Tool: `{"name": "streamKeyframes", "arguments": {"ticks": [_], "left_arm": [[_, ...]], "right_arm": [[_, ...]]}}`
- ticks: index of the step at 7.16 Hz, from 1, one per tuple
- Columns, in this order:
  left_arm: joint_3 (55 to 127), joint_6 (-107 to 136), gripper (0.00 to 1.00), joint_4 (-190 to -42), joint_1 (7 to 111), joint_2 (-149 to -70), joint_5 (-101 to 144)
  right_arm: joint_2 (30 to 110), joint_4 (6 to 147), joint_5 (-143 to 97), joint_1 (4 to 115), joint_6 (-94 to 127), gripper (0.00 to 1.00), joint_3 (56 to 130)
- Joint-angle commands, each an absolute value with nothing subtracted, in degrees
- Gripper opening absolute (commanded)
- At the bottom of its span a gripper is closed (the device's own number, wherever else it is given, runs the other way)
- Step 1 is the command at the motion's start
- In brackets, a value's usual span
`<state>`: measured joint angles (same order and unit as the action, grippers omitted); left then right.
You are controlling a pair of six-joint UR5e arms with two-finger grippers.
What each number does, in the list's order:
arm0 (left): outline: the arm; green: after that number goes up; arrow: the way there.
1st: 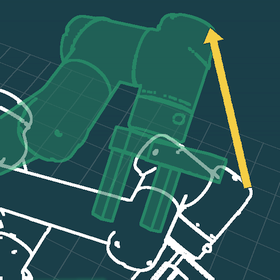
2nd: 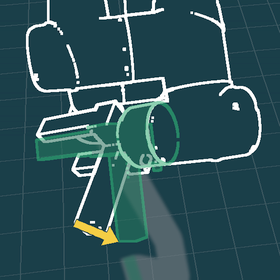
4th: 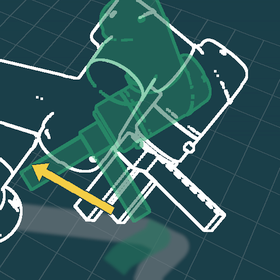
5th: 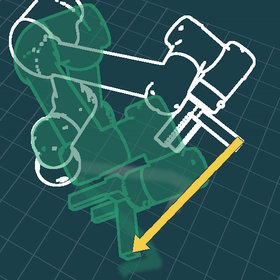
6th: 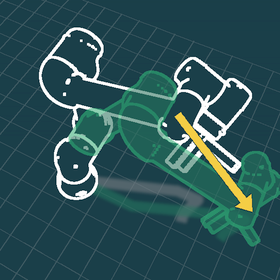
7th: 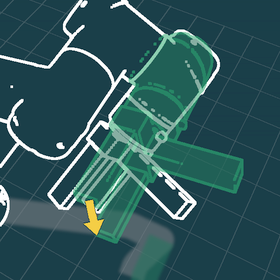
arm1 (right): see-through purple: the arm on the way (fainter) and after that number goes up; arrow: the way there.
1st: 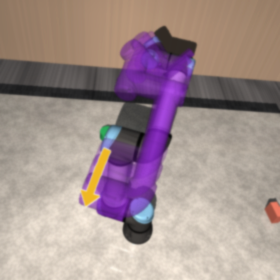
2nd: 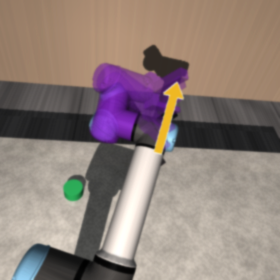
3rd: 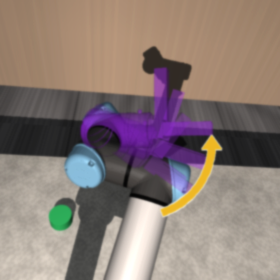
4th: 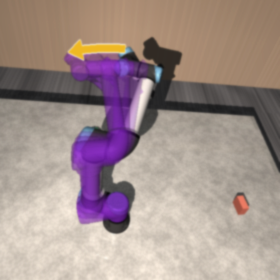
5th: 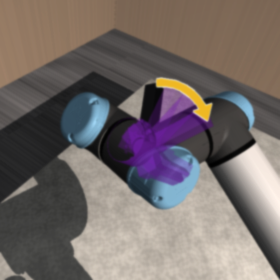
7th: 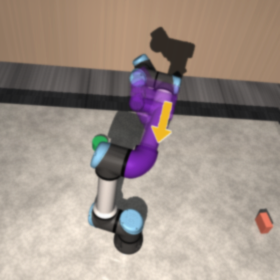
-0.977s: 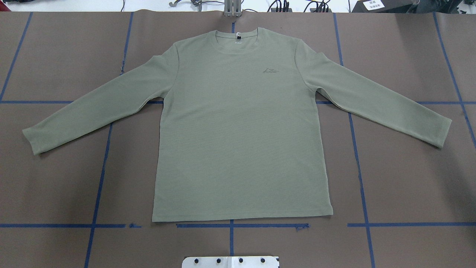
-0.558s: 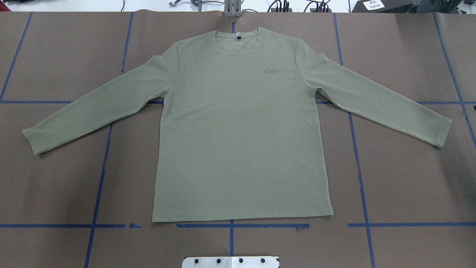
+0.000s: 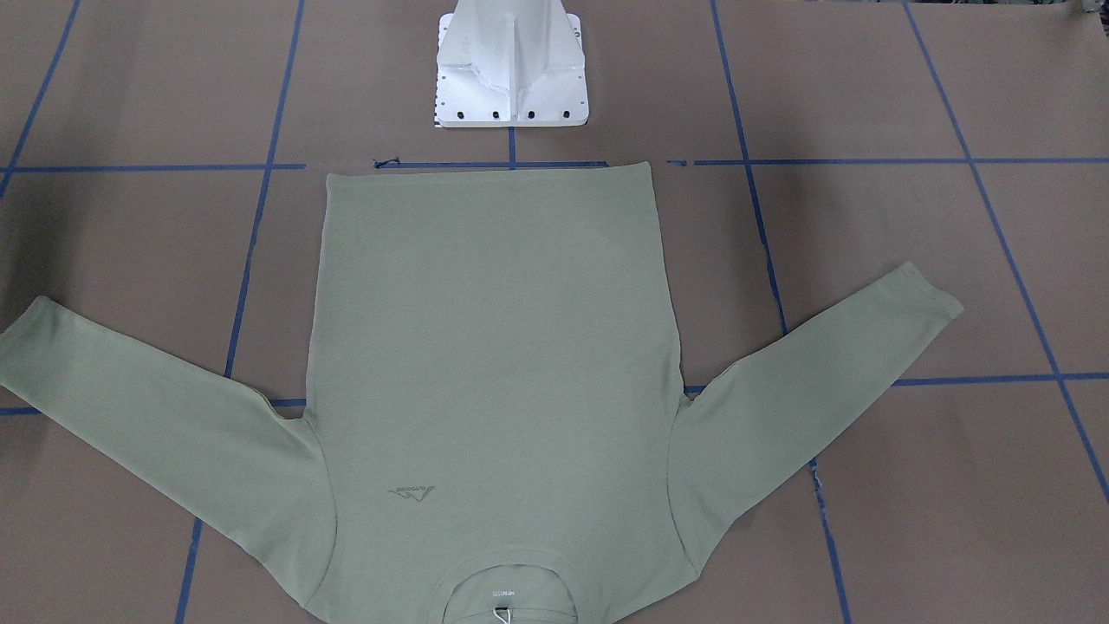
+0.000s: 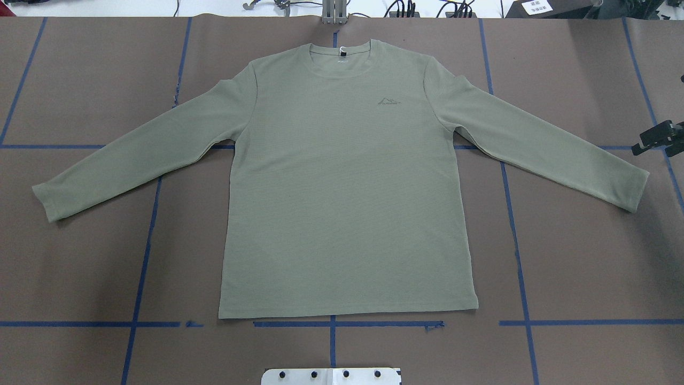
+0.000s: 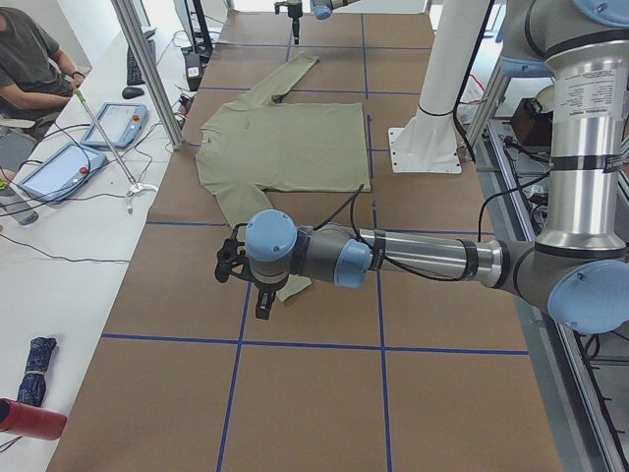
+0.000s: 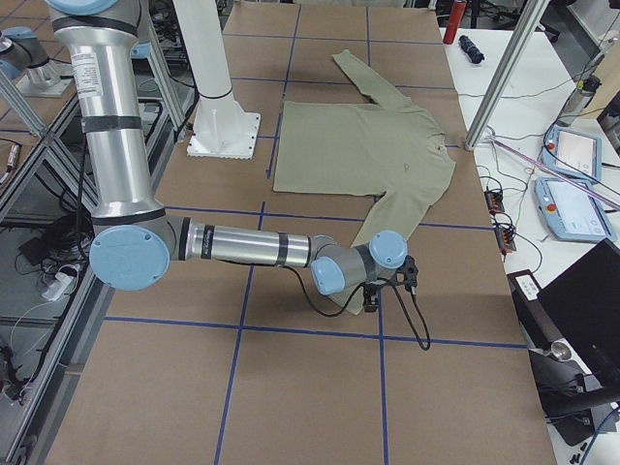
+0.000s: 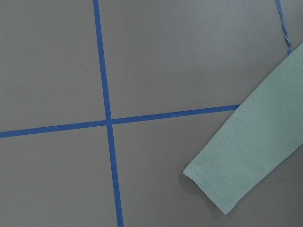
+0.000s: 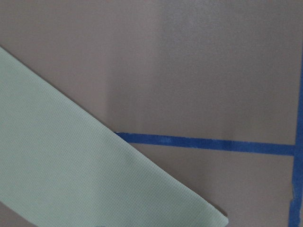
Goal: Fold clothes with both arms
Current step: 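Move the right gripper toward the cuff of the sleeve nearest it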
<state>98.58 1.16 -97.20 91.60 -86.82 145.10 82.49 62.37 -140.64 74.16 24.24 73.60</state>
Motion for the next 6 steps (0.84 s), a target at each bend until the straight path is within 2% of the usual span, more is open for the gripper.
{"name": "streamKeyframes", "arguments": {"ticks": [1, 4, 6], "left_arm": [[98.8, 1.1, 1.00, -97.2, 91.6, -86.8, 145.1], [99.0, 1.1, 1.00, -97.2, 91.6, -86.8, 145.2], [99.0, 1.1, 1.00, -97.2, 91.6, -86.8, 145.4]], "right_arm": [[82.3, 60.0, -139.8, 72.6, 31.8, 0.93, 70.8], [82.6, 60.0, -137.2, 70.9, 31.8, 0.89, 69.5], [82.6, 60.0, -136.9, 70.8, 31.8, 0.82, 68.4]]}}
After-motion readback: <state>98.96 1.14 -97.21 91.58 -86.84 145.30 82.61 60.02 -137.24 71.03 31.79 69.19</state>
